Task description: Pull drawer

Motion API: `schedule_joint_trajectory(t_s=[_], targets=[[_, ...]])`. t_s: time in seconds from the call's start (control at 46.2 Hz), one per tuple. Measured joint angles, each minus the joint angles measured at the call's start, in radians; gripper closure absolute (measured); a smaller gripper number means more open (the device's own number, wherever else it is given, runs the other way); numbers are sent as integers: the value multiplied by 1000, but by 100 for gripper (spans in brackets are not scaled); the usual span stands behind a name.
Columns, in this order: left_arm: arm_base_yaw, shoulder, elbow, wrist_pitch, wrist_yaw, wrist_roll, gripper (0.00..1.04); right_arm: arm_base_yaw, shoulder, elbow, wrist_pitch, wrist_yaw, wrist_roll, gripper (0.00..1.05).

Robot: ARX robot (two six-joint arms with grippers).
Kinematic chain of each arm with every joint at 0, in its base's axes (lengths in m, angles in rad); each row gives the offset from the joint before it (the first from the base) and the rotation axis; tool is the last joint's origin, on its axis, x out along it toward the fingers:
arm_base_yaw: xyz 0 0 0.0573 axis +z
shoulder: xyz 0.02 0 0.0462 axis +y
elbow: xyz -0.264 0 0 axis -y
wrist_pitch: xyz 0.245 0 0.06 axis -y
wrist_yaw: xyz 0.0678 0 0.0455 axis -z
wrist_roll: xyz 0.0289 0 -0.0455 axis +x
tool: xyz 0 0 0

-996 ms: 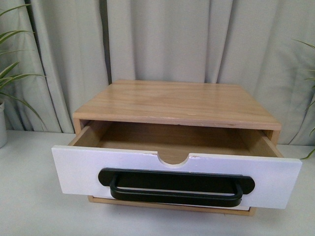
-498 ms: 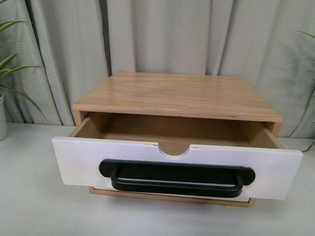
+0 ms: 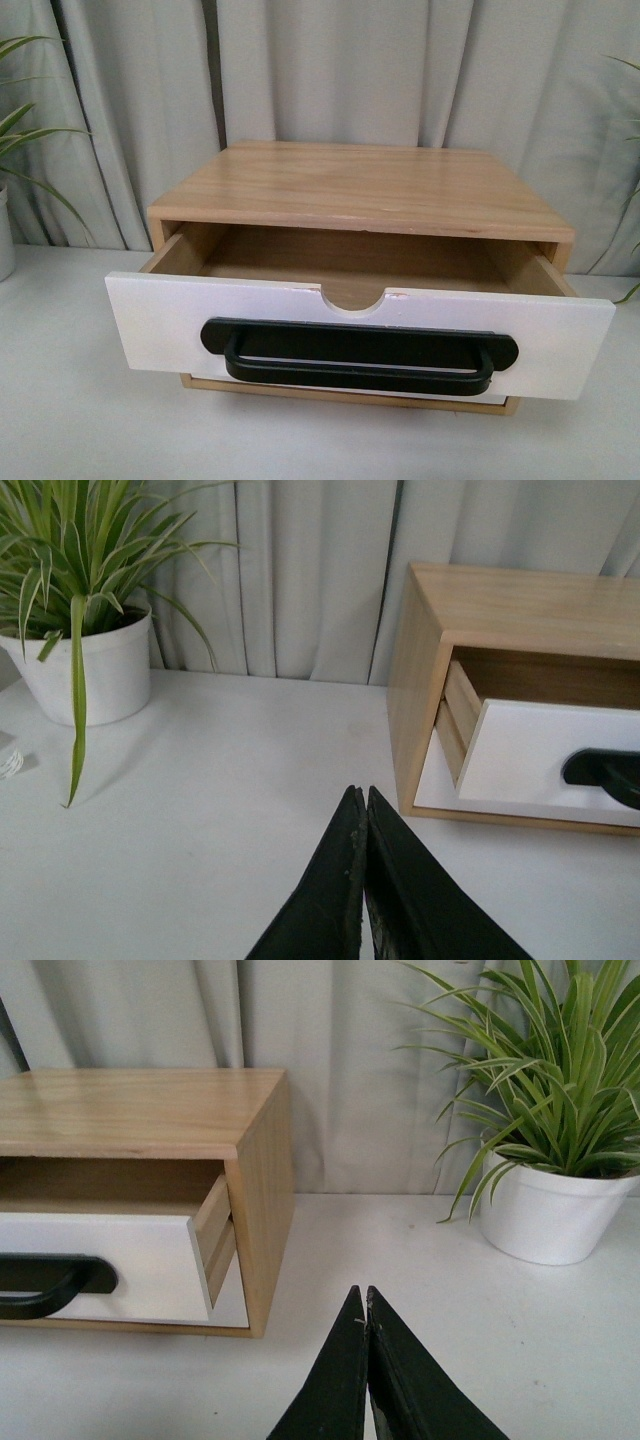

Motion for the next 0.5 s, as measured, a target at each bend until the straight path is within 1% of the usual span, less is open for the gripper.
schedule_joint_trajectory(t_s=[0.368,0.39,0.433,0.498], targets=[[0,-5,-3,-1,0,0,101,0,-5,-6,0,0,0,103],[0,-5,-3,-1,0,0,99,0,-5,-6,0,0,-1,103],[0,-5,-3,-1,0,0,88,0,-5,-6,0,0,-2,95],[0,-5,-3,-1,0,0,74,0,-5,-6,0,0,-2,79]])
